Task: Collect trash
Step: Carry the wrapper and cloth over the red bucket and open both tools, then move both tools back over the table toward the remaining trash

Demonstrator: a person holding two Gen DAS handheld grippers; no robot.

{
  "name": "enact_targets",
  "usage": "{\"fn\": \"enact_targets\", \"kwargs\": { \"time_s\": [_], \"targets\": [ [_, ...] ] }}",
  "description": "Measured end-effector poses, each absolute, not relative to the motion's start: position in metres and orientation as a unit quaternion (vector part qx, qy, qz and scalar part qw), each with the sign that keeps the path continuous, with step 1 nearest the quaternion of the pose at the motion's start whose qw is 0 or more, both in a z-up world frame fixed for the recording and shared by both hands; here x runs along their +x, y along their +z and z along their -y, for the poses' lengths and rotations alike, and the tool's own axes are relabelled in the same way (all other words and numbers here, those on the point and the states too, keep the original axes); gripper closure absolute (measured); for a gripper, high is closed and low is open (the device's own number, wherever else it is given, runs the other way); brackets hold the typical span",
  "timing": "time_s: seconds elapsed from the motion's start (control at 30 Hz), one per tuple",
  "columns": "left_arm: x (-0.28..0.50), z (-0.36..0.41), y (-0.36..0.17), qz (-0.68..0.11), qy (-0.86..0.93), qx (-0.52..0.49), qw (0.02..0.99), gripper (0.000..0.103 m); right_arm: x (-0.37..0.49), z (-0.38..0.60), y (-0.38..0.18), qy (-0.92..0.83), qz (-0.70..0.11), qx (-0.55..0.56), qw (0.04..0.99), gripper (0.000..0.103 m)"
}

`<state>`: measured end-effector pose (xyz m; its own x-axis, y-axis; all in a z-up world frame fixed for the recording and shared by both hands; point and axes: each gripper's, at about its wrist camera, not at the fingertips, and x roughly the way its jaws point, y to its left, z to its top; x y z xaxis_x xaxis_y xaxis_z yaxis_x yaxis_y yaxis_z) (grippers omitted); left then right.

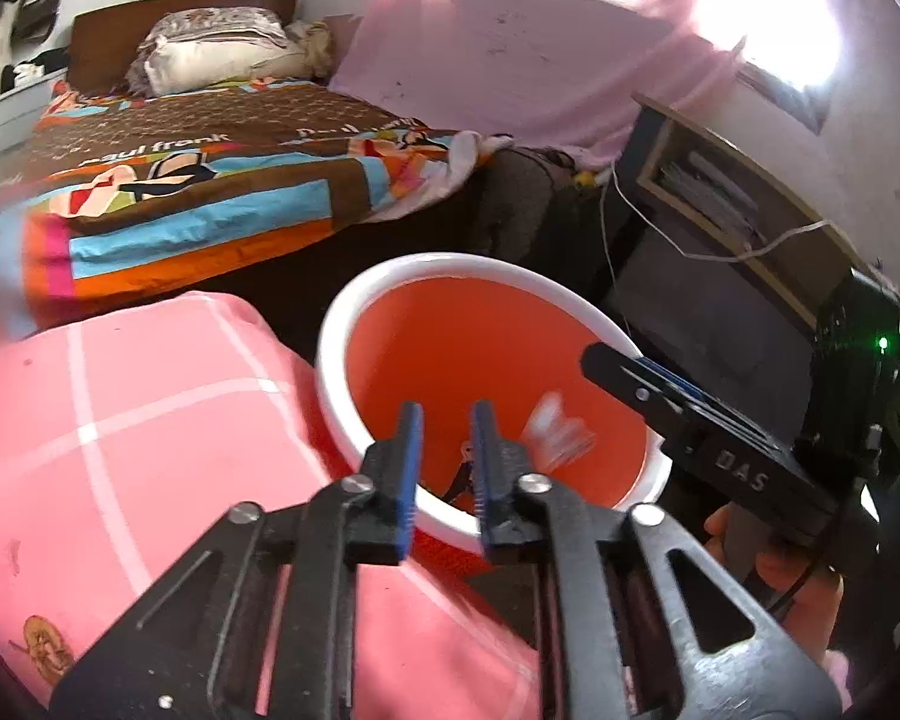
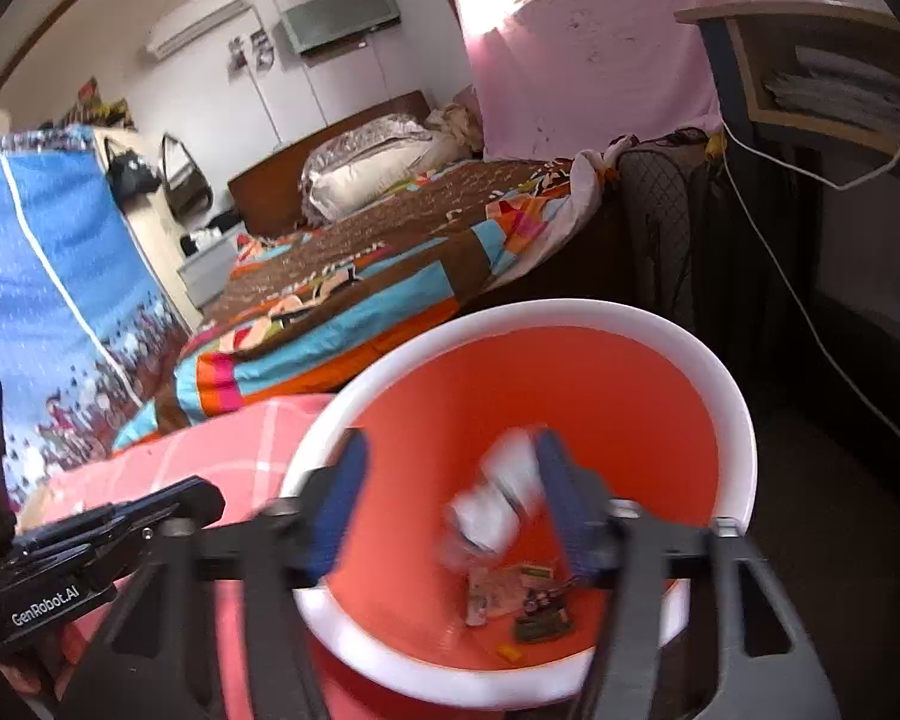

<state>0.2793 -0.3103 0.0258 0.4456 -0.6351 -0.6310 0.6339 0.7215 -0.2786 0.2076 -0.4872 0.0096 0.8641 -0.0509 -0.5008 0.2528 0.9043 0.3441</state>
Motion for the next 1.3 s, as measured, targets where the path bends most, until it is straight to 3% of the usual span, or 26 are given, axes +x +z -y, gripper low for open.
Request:
{"fn": "enact_targets", "kwargs": {
  "time_s": [0.13, 0.27, 0.4, 0.67, 1.03, 1.3],
  "targets": [
    [0.278, 0.298, 0.030, -0.363, -0.356, -0.011, 0.861, 0.027, 0.207, 0.487, 0.011, -0.083, -0.245, 0.208, 0.943, 0.025],
    [0.277, 0.290, 0.034, -0.356, -0.345, -0.014, 0.869, 0.019, 0.212, 0.486, 0.012, -0.084, -0.247, 0.207, 0.943, 0.019],
    [0.276, 0.277, 0.041, -0.340, -0.323, -0.029, 0.883, 0.000, 0.212, 0.482, 0.018, -0.087, -0.230, 0.205, 0.947, 0.000],
    [0.260, 0.228, 0.061, -0.231, -0.222, -0.053, 0.946, 0.000, 0.205, 0.455, 0.040, -0.071, -0.156, 0.179, 0.969, 0.000],
    [0.227, 0.149, 0.079, -0.143, -0.131, -0.062, 0.979, 0.000, 0.190, 0.383, 0.070, -0.019, -0.032, 0.103, 0.994, 0.000],
    [0.201, 0.097, 0.083, -0.105, -0.075, -0.063, 0.990, 0.000, 0.186, 0.334, 0.077, 0.029, 0.012, 0.074, 0.997, 0.000]
  ]
}}
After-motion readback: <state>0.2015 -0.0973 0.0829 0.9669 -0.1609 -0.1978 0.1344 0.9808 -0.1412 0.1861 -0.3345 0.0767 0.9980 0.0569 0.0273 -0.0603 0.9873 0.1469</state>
